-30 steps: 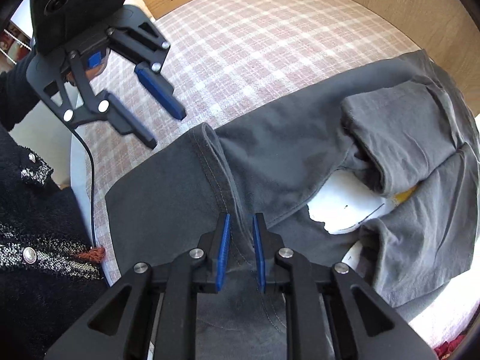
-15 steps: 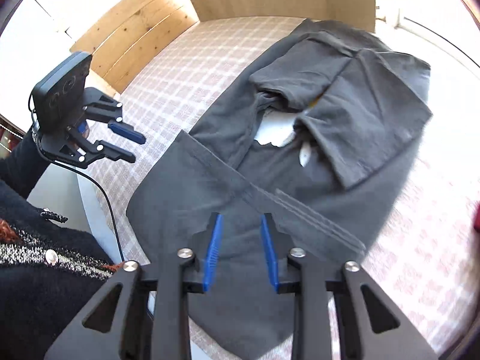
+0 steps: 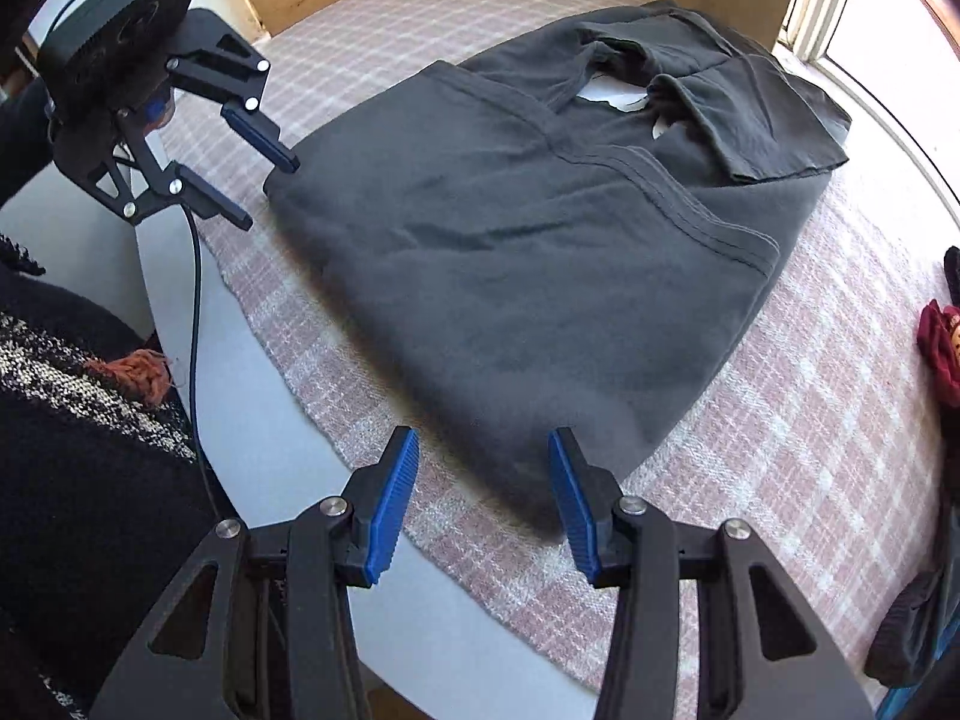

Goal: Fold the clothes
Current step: 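Open both grippers above the folded shirt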

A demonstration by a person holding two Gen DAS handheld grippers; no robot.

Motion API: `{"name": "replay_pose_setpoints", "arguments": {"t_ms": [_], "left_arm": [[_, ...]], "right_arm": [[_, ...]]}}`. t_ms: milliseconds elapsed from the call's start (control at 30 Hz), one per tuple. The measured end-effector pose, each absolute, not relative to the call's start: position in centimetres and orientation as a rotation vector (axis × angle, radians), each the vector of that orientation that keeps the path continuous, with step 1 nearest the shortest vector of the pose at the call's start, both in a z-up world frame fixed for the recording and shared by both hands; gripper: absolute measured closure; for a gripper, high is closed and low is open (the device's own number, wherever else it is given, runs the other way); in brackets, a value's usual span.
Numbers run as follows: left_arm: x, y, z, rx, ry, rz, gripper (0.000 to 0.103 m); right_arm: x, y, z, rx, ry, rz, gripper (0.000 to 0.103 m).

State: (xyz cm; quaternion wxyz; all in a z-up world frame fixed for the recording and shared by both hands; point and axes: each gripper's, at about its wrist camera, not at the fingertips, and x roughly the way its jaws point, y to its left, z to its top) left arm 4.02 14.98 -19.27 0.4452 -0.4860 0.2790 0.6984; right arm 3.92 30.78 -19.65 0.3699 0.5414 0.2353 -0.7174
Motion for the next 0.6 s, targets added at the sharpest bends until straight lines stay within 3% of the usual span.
{"name": "replay_pose_setpoints", "arguments": {"t_ms": [400,500,600], "left_arm": [[3.0,13.8,-21.6,-1.293,0.632,1.736,0.071],[2.5,13.6,-21.6,-1.305,0.624,1.739,0.08],[1.9,13.3,-21.5,-1.322,0.607,1.729,0.095]], "right_arm": [[5.4,31.3,-21.4,1.283,0.802,-1.849,0.058],[5.0,31.8,-21.4,1.3,0.773,-1.85,0.061],[4.1,32.2,-21.1,1.344,0.747,-1.849,0.075]]}}
